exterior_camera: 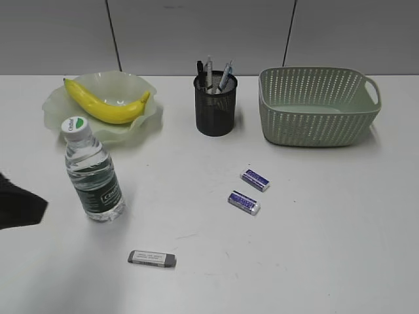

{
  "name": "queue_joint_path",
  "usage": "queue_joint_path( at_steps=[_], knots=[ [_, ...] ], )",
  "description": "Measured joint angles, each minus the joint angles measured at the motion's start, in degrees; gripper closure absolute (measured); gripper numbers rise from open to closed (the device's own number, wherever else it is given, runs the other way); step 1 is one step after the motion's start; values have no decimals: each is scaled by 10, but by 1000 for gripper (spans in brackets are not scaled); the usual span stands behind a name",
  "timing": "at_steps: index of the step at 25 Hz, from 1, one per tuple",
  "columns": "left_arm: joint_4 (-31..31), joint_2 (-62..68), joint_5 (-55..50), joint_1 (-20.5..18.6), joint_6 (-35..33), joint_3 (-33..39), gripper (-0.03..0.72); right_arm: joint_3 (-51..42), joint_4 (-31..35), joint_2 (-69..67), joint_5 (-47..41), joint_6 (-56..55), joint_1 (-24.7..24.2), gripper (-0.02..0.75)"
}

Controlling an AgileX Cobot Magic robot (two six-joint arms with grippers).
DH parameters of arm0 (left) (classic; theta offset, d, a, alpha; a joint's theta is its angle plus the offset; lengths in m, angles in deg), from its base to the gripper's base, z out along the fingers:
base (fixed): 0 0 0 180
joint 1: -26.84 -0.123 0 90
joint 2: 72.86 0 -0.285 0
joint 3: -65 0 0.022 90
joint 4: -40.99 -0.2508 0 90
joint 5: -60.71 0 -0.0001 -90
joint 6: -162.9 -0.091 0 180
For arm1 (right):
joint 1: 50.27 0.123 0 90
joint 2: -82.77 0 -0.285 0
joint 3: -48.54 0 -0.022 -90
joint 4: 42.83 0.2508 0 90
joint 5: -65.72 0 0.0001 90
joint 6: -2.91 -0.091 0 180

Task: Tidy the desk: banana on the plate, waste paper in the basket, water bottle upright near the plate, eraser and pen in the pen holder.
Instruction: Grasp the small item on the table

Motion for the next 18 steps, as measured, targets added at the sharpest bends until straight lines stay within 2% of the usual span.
queue_joint_path(
  at_steps=[2,5,10,14,18],
  knots=[
    [30,60,3,0,-51,-19,440,0,-1,0,0,0,0,367],
    [64,136,4,16,-163,-50,429,0,0,0,1,0,0,367],
    [68,232,2,69,-330,-105,382,0,-1,0,1,0,0,367],
    [19,295,3,106,-385,-140,374,0,-1,0,1,0,0,367],
    [-18,356,1,118,-418,-172,371,0,-1,0,1,0,0,367]
  ],
)
